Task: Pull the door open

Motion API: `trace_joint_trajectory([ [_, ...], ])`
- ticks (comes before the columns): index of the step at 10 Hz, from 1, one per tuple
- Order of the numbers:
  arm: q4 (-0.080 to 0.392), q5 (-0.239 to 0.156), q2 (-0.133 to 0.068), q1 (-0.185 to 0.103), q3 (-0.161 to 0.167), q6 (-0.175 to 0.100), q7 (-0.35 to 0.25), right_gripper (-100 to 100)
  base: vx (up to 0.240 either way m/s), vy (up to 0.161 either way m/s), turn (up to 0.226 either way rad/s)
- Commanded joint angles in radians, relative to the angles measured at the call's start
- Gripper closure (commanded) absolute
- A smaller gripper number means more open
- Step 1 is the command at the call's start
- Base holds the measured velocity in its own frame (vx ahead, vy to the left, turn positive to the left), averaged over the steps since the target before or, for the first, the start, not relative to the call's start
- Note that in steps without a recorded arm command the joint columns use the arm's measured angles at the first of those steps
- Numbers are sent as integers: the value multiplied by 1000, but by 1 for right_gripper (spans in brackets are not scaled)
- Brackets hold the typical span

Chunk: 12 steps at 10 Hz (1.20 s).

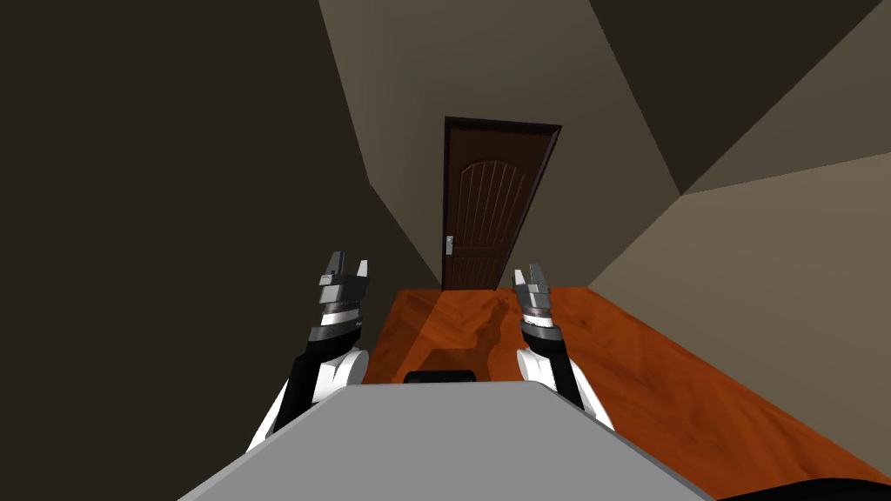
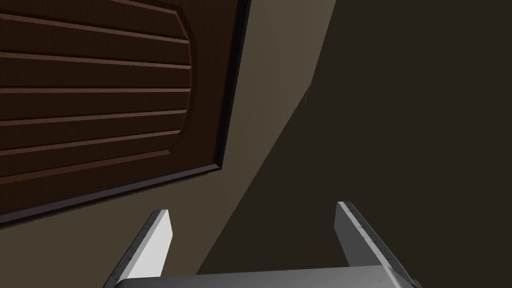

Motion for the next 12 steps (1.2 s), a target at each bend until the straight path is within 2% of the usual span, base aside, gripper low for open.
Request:
trace_joint_trajectory([
  [1, 10, -10, -5, 0, 1, 5, -28, -100, 112, 28, 18],
  [12, 114, -101, -43, -18, 13, 39, -262, -100, 108, 23, 35],
])
